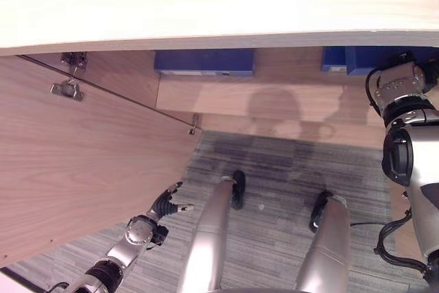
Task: Put the empty folder in the office cabinet
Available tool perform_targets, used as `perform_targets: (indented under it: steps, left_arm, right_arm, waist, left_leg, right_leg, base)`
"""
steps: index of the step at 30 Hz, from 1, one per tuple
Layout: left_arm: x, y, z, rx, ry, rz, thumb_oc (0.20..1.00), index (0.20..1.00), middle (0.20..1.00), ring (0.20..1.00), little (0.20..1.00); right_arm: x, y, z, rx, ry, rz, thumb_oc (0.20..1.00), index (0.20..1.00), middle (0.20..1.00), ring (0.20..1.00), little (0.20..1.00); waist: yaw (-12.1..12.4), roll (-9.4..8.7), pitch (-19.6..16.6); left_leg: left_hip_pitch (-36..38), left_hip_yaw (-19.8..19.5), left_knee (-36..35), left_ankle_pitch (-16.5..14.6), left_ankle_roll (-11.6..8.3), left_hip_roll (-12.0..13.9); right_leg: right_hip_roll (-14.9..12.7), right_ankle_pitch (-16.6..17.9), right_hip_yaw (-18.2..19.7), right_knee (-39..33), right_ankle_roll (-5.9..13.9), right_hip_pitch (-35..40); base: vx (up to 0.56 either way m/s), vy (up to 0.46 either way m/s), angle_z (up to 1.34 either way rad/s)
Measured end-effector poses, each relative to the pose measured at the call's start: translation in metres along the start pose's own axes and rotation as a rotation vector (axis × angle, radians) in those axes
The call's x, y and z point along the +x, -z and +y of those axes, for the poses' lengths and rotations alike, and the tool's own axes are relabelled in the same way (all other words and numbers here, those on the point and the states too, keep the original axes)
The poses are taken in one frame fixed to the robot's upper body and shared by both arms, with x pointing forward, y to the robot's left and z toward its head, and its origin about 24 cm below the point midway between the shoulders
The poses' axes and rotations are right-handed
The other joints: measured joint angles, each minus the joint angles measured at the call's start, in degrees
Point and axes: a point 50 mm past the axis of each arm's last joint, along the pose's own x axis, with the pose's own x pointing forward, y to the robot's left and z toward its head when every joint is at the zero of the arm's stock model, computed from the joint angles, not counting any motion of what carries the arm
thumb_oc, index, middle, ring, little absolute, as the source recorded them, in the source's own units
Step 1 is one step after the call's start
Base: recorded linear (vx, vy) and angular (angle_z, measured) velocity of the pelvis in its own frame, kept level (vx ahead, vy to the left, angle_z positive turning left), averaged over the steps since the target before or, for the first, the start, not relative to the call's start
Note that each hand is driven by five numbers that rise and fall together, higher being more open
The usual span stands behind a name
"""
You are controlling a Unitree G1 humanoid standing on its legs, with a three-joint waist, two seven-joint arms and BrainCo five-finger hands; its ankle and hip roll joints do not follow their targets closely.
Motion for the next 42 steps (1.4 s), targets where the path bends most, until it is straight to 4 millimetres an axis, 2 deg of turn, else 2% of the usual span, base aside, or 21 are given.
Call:
perform_targets:
  steps: [4, 7, 11, 15, 21, 33, 34, 35, 42]
  left_arm:
    - [-0.002, 0.003, -0.002, 0.000, 0.007, 0.010, 1.000, 1.000, 1.000, 1.000, 1.000]
    - [-0.002, 0.004, -0.003, 0.015, 0.023, 0.010, 1.000, 1.000, 1.000, 1.000, 1.000]
    - [-0.005, 0.014, -0.002, 0.021, 0.015, 0.051, 1.000, 1.000, 1.000, 1.000, 1.000]
    - [-0.004, 0.013, -0.001, 0.018, 0.015, 0.046, 1.000, 1.000, 1.000, 1.000, 1.000]
    - [-0.005, 0.013, -0.001, 0.017, 0.017, 0.048, 1.000, 1.000, 1.000, 1.000, 1.000]
    - [-0.005, 0.013, -0.001, 0.016, 0.016, 0.050, 1.000, 1.000, 1.000, 1.000, 1.000]
    - [-0.005, 0.014, -0.001, 0.016, 0.016, 0.052, 1.000, 1.000, 1.000, 1.000, 1.000]
    - [-0.005, 0.014, -0.001, 0.016, 0.016, 0.052, 1.000, 1.000, 1.000, 1.000, 1.000]
    - [-0.005, 0.015, -0.001, 0.016, 0.015, 0.059, 1.000, 1.000, 1.000, 1.000, 1.000]
  right_arm:
    - [-0.002, -0.005, 0.004, 0.031, 0.006, 0.004, 0.200, 0.200, 0.200, 0.200, 0.200]
    - [0.002, -0.016, 0.001, 0.027, 0.026, -0.036, 0.200, 0.200, 0.200, 0.200, 0.200]
    - [0.002, -0.019, 0.001, 0.019, 0.027, -0.047, 0.200, 0.200, 0.200, 0.200, 0.200]
    - [0.005, -0.023, -0.001, -0.002, 0.034, -0.062, 0.200, 0.200, 0.200, 0.200, 0.200]
    - [0.006, -0.022, -0.002, -0.061, 0.005, -0.076, 0.200, 0.200, 0.200, 0.200, 0.200]
    - [0.006, -0.021, -0.001, -0.072, -0.020, -0.072, 0.200, 0.200, 0.200, 0.200, 0.200]
    - [0.006, -0.021, -0.001, -0.081, -0.023, -0.074, 0.442, 0.442, 0.442, 0.442, 0.442]
    - [0.007, -0.021, -0.001, -0.089, -0.026, -0.078, 1.000, 1.000, 1.000, 1.000, 1.000]
    - [0.007, -0.017, 0.001, -0.113, -0.073, -0.043, 1.000, 1.000, 1.000, 1.000, 1.000]
  waist:
    - [-0.10, 0.28, -0.03]
    - [0.66, 0.42, -0.05]
    - [0.61, 0.42, -0.06]
    - [0.60, 0.46, -0.05]
    - [0.67, 0.53, 0.03]
    - [0.43, 0.55, 0.04]
    - [0.33, 0.54, 0.04]
    - [0.32, 0.54, 0.03]
    - [-0.75, 0.52, 0.01]
  left_leg:
    - [-0.55, -0.19, -0.88, 0.50, 0.19, -0.39]
    - [-0.60, -0.21, -2.08, 1.13, 0.33, -1.03]
    - [-0.57, -0.39, -3.25, 1.74, 0.49, -1.31]
    - [-0.57, -0.70, -4.86, 3.13, 0.33, -1.50]
    - [-0.89, -1.35, -5.04, 3.45, 0.08, -1.50]
    - [-1.03, -1.35, -5.10, 3.54, 0.05, -1.49]
    - [-1.05, -1.36, -5.11, 3.54, 0.05, -1.49]
    - [-1.06, -1.36, -5.11, 3.54, 0.05, -1.49]
    - [-1.05, -1.38, -5.30, 3.70, 0.09, -1.45]
  right_leg:
    - [-0.27, 0.06, -0.27, -0.65, 0.48, -0.32]
    - [-0.63, 0.79, -0.30, -1.91, 0.98, -0.22]
    - [-0.67, 1.34, -0.76, -3.24, 0.89, 0.23]
    - [-0.83, 2.27, -1.73, -4.60, 1.02, 0.49]
    - [-0.73, 2.11, -1.87, -3.91, 0.80, -0.06]
    - [-0.64, 2.15, -1.81, -3.96, 0.80, -0.22]
    - [-0.64, 2.15, -1.82, -3.97, 0.80, -0.23]
    - [-0.64, 2.15, -1.82, -3.99, 0.80, -0.21]
    - [-0.56, 2.21, -1.87, -4.01, 0.85, -0.24]
  base:
    - [0.01, 0.006, 0.04]
    - [0.02, 0.013, 0.06]
    - [0.00, 0.003, 0.01]
    - [0.00, -0.005, 0.05]
    - [0.00, 0.000, 0.01]
    - [0.00, 0.000, 0.00]
    - [0.00, 0.000, 0.00]
    - [0.00, 0.000, 0.00]
    - [0.00, 0.000, 0.00]
